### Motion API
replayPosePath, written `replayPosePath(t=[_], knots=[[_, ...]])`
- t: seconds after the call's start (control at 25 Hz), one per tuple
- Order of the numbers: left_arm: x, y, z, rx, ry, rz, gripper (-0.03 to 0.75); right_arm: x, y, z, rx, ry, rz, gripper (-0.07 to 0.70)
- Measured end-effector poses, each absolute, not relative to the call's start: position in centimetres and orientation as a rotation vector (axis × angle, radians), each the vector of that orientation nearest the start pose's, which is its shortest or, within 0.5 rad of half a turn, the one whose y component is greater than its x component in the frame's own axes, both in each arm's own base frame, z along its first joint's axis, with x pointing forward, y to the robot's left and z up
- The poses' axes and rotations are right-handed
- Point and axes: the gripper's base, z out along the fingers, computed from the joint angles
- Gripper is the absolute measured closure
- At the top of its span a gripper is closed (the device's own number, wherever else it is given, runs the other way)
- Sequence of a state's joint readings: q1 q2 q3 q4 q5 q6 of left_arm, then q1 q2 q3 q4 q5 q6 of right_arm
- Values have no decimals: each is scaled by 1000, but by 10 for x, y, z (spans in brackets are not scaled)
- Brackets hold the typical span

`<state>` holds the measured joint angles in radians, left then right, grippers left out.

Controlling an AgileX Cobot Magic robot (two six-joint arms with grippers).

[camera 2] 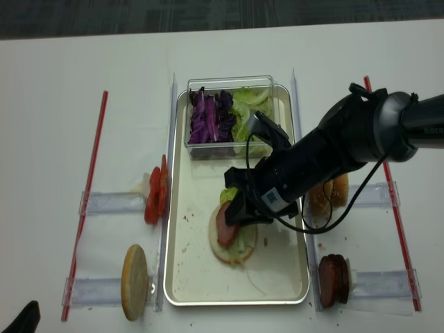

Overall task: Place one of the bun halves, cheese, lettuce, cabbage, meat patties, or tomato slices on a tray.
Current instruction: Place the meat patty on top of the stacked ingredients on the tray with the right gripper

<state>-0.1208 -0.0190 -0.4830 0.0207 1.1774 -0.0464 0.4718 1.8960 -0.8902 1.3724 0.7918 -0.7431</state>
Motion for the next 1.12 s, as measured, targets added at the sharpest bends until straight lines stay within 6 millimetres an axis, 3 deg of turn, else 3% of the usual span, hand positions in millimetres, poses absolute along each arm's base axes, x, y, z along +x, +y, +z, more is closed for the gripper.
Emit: replayPosePath(t=[0.16,0.32,0.88,1.12], knots=[[-11,3,263,78,2158,-71,260,260,204,133,-160,2843,1317,313],[-11,3,263,78,2158,-71,260,260,204,134,-168,2843,1324,230],[-11,3,263,78,2158,-71,260,256,198,151,-260,2855,1223,214],[-11,3,263,78,2158,-71,260,261,196,168,-311,2861,1130,214]])
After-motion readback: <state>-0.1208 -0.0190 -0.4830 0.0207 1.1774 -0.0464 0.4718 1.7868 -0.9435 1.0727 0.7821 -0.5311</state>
